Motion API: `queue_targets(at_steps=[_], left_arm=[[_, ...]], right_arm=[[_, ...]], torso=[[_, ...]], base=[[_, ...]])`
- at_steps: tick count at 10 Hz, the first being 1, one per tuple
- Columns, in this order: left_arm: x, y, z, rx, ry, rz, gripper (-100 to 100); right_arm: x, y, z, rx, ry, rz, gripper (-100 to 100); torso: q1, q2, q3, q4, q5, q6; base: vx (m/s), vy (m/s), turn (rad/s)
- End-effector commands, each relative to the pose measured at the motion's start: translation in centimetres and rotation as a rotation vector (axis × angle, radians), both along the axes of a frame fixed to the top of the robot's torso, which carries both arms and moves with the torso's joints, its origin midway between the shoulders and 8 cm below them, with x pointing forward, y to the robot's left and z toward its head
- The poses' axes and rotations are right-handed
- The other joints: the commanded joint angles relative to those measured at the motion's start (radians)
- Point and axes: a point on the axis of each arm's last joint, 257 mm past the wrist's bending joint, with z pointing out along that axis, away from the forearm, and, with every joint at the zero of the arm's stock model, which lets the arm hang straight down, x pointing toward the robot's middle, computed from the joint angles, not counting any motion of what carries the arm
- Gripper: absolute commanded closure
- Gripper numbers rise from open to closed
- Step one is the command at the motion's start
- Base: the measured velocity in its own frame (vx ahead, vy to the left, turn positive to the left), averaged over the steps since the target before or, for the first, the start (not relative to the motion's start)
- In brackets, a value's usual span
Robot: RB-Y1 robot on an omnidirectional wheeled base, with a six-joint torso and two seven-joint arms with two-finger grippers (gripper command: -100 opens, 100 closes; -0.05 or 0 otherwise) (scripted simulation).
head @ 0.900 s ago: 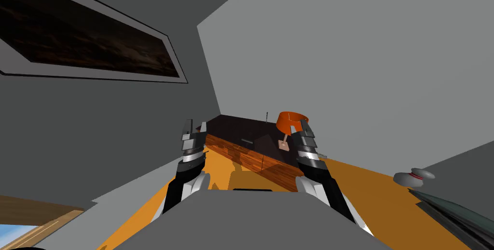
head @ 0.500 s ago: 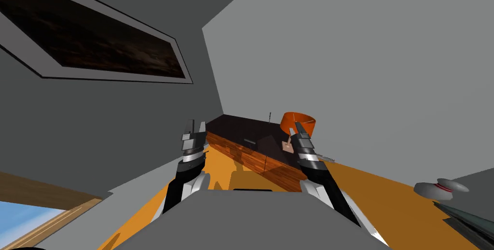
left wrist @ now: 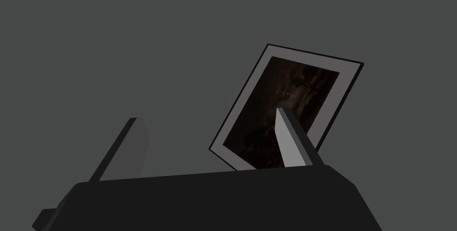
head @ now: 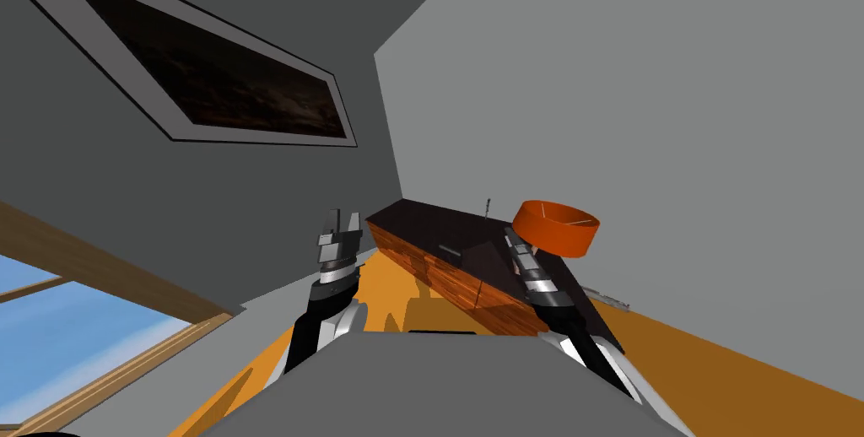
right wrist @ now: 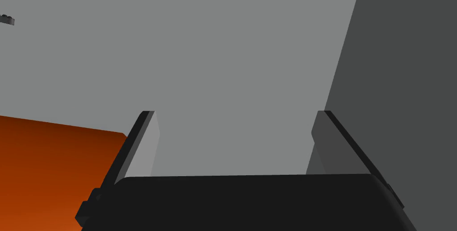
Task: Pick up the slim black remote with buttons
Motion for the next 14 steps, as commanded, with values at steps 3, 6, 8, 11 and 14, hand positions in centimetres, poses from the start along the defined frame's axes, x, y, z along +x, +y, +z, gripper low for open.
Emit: queue_targets(at_steps=[3,6,8,11,14], left_arm=[[0.0,0.0,0.0,0.0,0.0,0.0,0],[0.0,0.0,0.0,0.0,0.0,0.0,0],[0.0,0.0,0.0,0.0,0.0,0.0,0],[0.0,0.0,0.0,0.0,0.0,0.0,0],[0.0,0.0,0.0,0.0,0.0,0.0,0]], right_arm=[[-0.3,-1.4,-5.1,-0.171,0.103,-0.009,-100],[-0.5,-2.2,-8.0,-0.237,0.163,-0.013,-100],[-0.9,-2.9,-10.3,-0.304,0.211,-0.012,-100],[-2.0,-4.3,-14.4,-0.443,0.297,-0.001,-100],[-3.5,-6.1,-18.7,-0.569,0.389,0.017,-100]], torso=[[-0.002,0.002,0.001,0.0,0.0,0.0],[-0.002,0.001,0.001,0.0,0.0,0.0],[-0.002,0.001,0.001,0.0,0.0,0.0],[-0.003,0.003,0.001,0.001,-0.001,0.001],[-0.002,0.001,0.001,0.0,0.0,0.0]], base=[[0.039,0.083,0.154],[0.051,0.072,0.134],[0.047,0.072,0.16],[0.044,0.064,0.167],[0.068,0.087,0.218]])
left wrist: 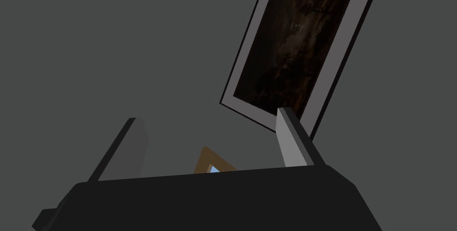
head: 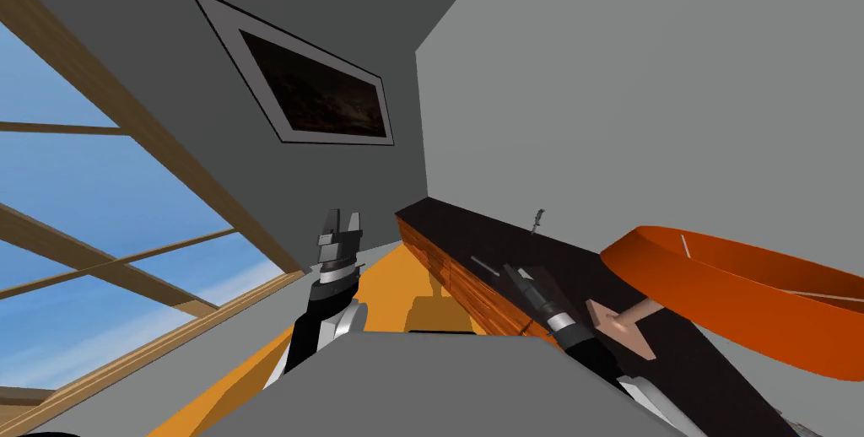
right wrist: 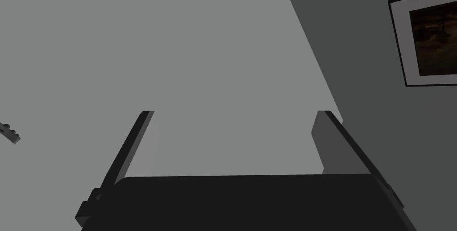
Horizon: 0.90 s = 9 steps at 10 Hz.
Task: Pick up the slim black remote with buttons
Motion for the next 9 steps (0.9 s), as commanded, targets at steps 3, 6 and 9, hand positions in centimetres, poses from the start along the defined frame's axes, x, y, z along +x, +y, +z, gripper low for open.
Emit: queue_targets(at_steps=[3,6,9], left_arm=[[0.0,0.0,0.0,0.0,0.0,0.0,0],[0.0,0.0,0.0,0.0,0.0,0.0,0],[0.0,0.0,0.0,0.0,0.0,0.0,0]], right_arm=[[-2.6,-3.0,-5.7,-0.162,0.138,0.027,-100],[-4.5,-4.6,-9.0,-0.231,0.222,0.036,-100],[-7.1,-6.8,-12.6,-0.345,0.324,0.072,-100]], torso=[[-0.003,0.001,0.001,0.0,0.0,0.001],[-0.003,0.001,0.001,0.0,0.0,0.001],[-0.004,0.003,0.002,0.0,-0.001,0.002]], base=[[0.077,0.069,0.243],[0.063,0.052,0.142],[0.058,0.054,0.19]])
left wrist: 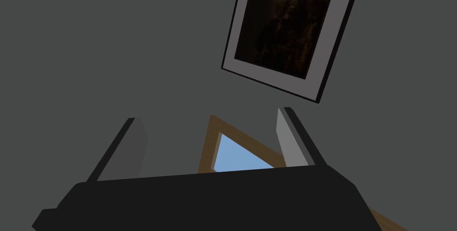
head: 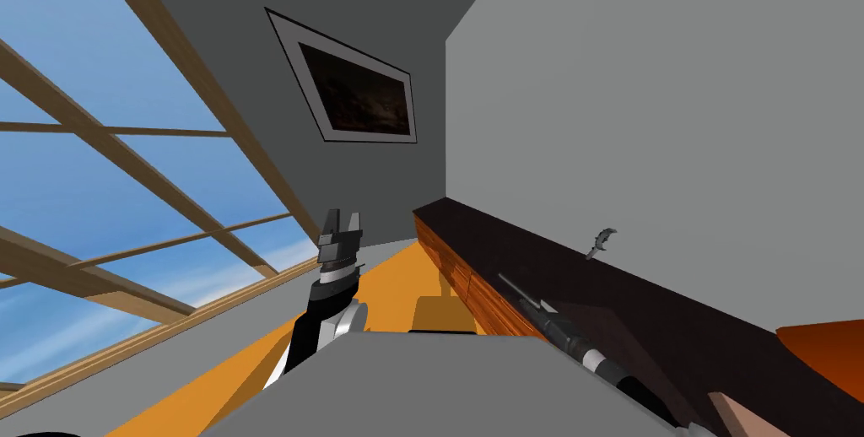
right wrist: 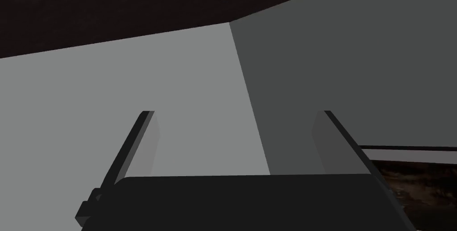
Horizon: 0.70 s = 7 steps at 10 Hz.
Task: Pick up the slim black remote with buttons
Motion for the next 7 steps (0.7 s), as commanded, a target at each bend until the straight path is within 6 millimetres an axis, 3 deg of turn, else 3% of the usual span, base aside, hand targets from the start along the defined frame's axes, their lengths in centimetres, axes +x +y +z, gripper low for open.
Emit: queue_targets(at_steps=[1,2,7], left_arm=[[0.0,0.0,0.0,0.0,0.0,0.0,0],[0.0,0.0,0.0,0.0,0.0,0.0,0],[0.0,0.0,0.0,0.0,0.0,0.0,0]], right_arm=[[-1.0,-0.8,-1.3,-0.028,0.04,0.002,-100],[-2.3,-1.9,-2.8,-0.08,0.089,0.023,-100],[-6.1,-4.9,-6.5,-0.177,0.218,0.046,-100]], torso=[[0.0,0.0,0.0,0.0,0.0,0.0],[-0.001,0.001,0.0,0.0,0.0,0.001],[0.0,0.001,0.0,0.0,0.0,0.0]], base=[[0.06,0.039,0.1],[0.059,0.045,0.217],[0.057,0.033,0.164]])
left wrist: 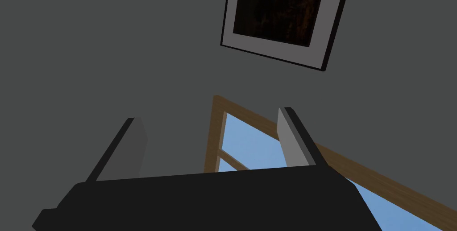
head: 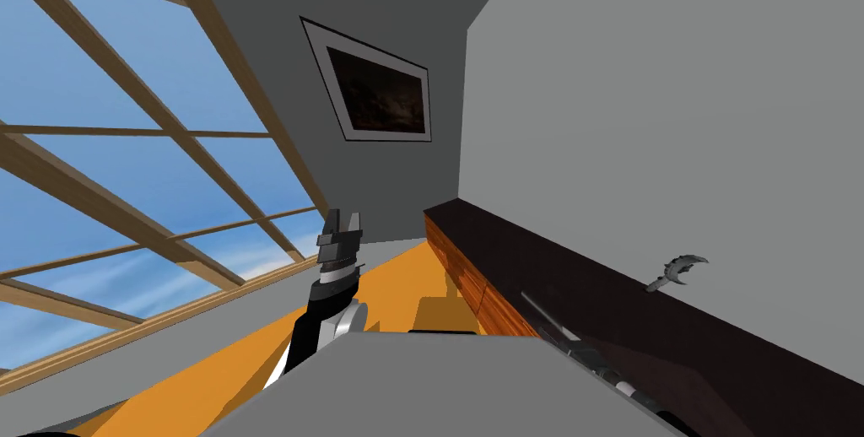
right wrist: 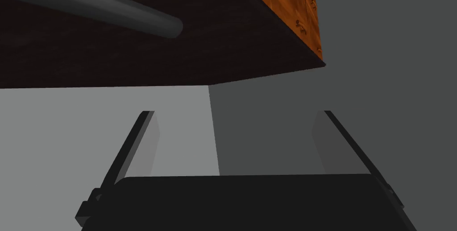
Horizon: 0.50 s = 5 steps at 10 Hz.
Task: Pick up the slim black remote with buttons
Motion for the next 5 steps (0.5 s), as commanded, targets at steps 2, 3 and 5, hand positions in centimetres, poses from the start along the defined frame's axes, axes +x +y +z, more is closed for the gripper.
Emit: queue_targets(at_steps=[2,3,5], left_arm=[[0.0,0.0,0.0,0.0,0.0,0.0,0],[0.0,0.0,0.0,0.0,0.0,0.0,0],[0.0,0.0,0.0,0.0,0.0,0.0,0]], right_arm=[[-1.9,-1.6,-1.6,-0.05,0.066,0.016,-100],[-2.2,-1.8,-1.8,-0.051,0.072,0.012,-100],[-4.0,-3.2,-3.0,-0.092,0.129,0.026,-100]], torso=[[0.0,0.0,0.0,0.0,0.0,-0.001],[0.0,0.0,0.0,0.0,0.0,0.0],[0.0,0.001,0.001,0.0,0.0,-0.001]], base=[[0.052,0.025,0.183],[0.023,0.007,-0.047],[0.041,0.023,0.169]])
